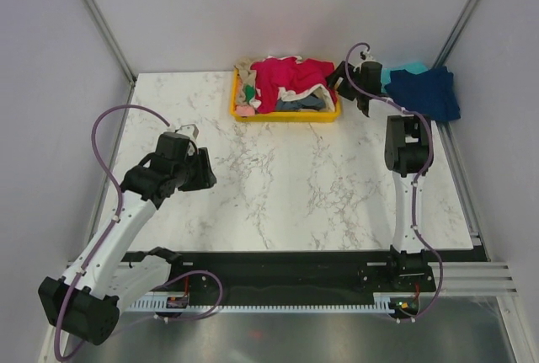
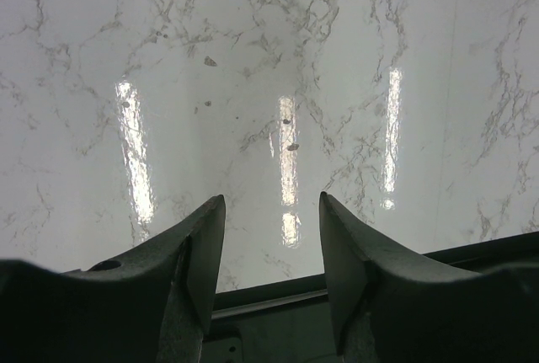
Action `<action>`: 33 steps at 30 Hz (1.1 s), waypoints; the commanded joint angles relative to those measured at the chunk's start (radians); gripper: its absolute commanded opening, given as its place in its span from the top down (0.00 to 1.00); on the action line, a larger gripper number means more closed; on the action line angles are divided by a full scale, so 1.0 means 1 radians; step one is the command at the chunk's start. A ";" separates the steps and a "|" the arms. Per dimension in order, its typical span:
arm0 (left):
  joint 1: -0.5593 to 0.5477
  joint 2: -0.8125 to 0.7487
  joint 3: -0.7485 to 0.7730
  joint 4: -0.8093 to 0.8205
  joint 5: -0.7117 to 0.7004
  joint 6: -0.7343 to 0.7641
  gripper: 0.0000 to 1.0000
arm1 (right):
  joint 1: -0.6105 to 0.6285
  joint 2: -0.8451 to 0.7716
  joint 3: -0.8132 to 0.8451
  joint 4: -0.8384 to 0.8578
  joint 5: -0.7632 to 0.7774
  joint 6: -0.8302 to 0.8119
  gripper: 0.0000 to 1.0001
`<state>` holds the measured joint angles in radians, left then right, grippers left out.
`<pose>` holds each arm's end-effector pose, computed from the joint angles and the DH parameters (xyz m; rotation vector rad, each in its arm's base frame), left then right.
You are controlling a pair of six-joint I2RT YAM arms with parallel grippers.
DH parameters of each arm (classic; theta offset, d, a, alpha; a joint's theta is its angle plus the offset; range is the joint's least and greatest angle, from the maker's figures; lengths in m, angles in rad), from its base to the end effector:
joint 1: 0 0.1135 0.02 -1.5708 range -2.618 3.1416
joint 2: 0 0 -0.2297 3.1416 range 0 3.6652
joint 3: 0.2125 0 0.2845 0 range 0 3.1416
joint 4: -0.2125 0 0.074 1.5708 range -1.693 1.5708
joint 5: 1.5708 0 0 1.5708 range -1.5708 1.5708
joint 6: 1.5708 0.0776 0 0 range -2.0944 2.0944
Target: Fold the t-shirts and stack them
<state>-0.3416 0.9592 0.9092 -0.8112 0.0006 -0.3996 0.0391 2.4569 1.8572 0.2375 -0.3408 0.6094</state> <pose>0.2522 -0.0897 0.2326 -0.0710 2.4591 -0.3308 0.5975 0.0493 0.0992 0.3301 1.9593 0.7558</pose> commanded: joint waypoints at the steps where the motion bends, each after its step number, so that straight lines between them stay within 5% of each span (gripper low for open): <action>1: 0.006 -0.022 -0.003 0.029 -0.010 0.004 0.44 | 0.035 -0.085 0.004 -0.082 -0.026 -0.046 0.17; 6: 0.006 -0.019 -0.001 0.027 -0.005 0.005 0.44 | 0.015 -0.228 -0.006 -0.317 0.225 -0.282 0.04; 14: 0.006 -0.020 -0.001 0.029 -0.005 0.005 0.44 | -0.011 -0.274 0.057 -0.524 0.544 -0.542 0.02; 33: 0.006 0.001 -0.001 0.029 -0.005 0.005 0.44 | -0.034 0.010 0.266 -0.656 0.816 -0.760 0.02</action>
<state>-0.3416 0.9569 0.9092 -0.8089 0.0010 -0.3996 0.0082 2.4340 2.0693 -0.3855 0.4000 -0.0971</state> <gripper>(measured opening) 0.559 0.982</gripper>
